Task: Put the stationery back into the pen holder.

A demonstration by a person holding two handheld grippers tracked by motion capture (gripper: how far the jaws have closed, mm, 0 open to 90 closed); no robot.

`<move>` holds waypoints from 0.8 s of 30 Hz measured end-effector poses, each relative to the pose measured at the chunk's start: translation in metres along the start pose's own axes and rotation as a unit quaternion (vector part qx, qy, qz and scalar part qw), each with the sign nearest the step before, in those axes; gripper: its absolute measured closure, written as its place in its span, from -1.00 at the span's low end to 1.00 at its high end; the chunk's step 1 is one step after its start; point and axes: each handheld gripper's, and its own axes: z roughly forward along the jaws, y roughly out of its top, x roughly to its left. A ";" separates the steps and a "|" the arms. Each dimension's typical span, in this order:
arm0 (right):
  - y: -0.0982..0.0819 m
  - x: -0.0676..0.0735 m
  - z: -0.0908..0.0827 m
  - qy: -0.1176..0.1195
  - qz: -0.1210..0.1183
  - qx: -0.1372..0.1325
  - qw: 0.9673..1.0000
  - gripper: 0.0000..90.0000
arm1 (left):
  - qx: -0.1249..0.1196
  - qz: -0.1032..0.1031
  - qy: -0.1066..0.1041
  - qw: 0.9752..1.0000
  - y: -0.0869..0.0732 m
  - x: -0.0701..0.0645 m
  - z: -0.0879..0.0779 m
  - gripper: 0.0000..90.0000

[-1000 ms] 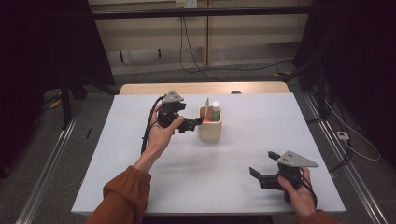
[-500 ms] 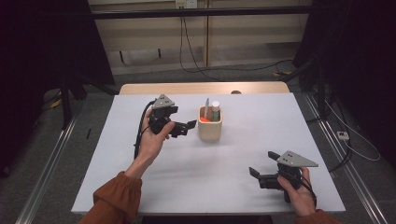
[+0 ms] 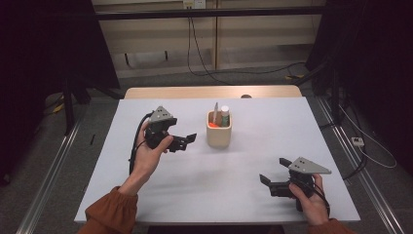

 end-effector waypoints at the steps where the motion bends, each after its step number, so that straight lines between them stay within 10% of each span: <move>1: 0.000 0.000 0.000 0.000 0.000 0.000 1.000 -0.91 | 0.001 -0.002 -0.003 1.000 -0.001 0.000 -0.002 -0.85; 5: 0.000 0.000 0.000 0.000 0.000 0.000 1.000 -0.91 | 0.000 0.002 0.005 1.000 -0.007 0.001 -0.011 -0.85; 8: 0.000 0.000 0.000 -0.001 0.000 0.000 1.000 -0.91 | -0.002 -0.032 0.013 0.999 -0.013 0.003 -0.019 -0.86; 24: 0.000 0.000 0.001 -0.002 -0.002 0.000 1.000 -0.91 | 0.000 -0.015 0.031 0.999 -0.044 0.009 -0.048 -0.89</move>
